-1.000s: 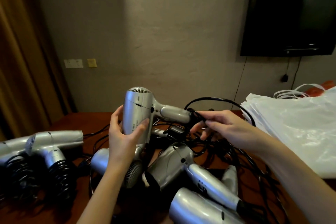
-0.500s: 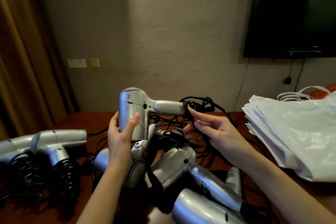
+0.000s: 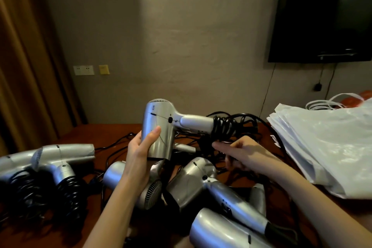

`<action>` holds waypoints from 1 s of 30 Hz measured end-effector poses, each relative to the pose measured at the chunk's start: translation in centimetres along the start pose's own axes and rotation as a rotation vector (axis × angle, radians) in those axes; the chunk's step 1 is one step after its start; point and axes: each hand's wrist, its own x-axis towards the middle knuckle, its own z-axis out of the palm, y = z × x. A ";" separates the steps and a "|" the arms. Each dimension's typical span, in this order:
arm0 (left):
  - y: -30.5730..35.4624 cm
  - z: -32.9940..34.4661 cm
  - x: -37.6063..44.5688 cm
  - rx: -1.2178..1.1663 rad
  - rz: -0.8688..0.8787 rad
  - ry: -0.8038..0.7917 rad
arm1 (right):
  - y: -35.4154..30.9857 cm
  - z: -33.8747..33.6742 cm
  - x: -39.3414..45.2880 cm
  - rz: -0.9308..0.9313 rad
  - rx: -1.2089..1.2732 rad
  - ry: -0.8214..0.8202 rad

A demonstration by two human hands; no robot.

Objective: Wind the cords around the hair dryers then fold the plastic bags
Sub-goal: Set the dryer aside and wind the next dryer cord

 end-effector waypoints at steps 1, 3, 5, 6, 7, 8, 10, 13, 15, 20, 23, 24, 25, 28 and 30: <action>0.0 0.0 0.0 0.005 -0.007 -0.012 | 0.1 -0.4 0.2 0.000 -0.011 -0.014; 0.1 0.1 0.0 0.001 -0.020 -0.031 | 0.5 -1.1 0.2 0.013 0.004 -0.058; 0.2 0.1 -0.1 -0.011 -0.045 -0.062 | 1.7 -1.9 0.1 0.020 0.096 -0.192; 0.2 0.2 -0.2 -0.006 -0.057 -0.086 | 2.0 -2.0 0.4 0.031 0.147 -0.217; 0.3 0.2 -0.3 0.008 -0.064 -0.111 | 2.6 -2.2 0.6 0.013 0.120 -0.211; 0.3 0.3 -0.4 0.023 -0.064 -0.131 | 3.3 -2.3 0.4 -0.009 0.086 -0.225; 0.4 0.5 -0.5 0.050 -0.052 -0.155 | 3.2 -2.8 0.7 -0.003 0.153 -0.207; 0.4 0.7 -0.6 0.082 -0.039 -0.163 | 2.7 -3.1 1.9 -0.155 -0.008 -0.164; 0.4 0.8 -0.6 0.092 -0.026 -0.164 | 2.7 -3.4 1.1 -0.200 0.028 -0.174; 0.2 0.3 -0.5 0.119 0.024 -0.130 | 1.6 -4.8 0.9 -0.255 0.289 -0.213; 0.2 -0.2 -0.4 0.171 0.057 -0.115 | 1.4 -5.0 0.3 -0.277 0.191 -0.160; 0.3 -0.3 -0.4 0.175 0.058 -0.117 | 1.3 -4.7 0.3 -0.311 0.123 -0.118; 0.3 -0.2 -0.4 0.173 0.054 -0.120 | 1.2 -4.4 0.3 -0.343 0.054 -0.062; 0.4 -0.1 -0.4 0.173 0.054 -0.120 | 0.9 -4.0 0.6 -0.365 -0.214 0.160; 0.4 0.0 -0.4 0.183 0.064 -0.118 | 1.2 -4.1 0.7 -0.302 -0.389 0.281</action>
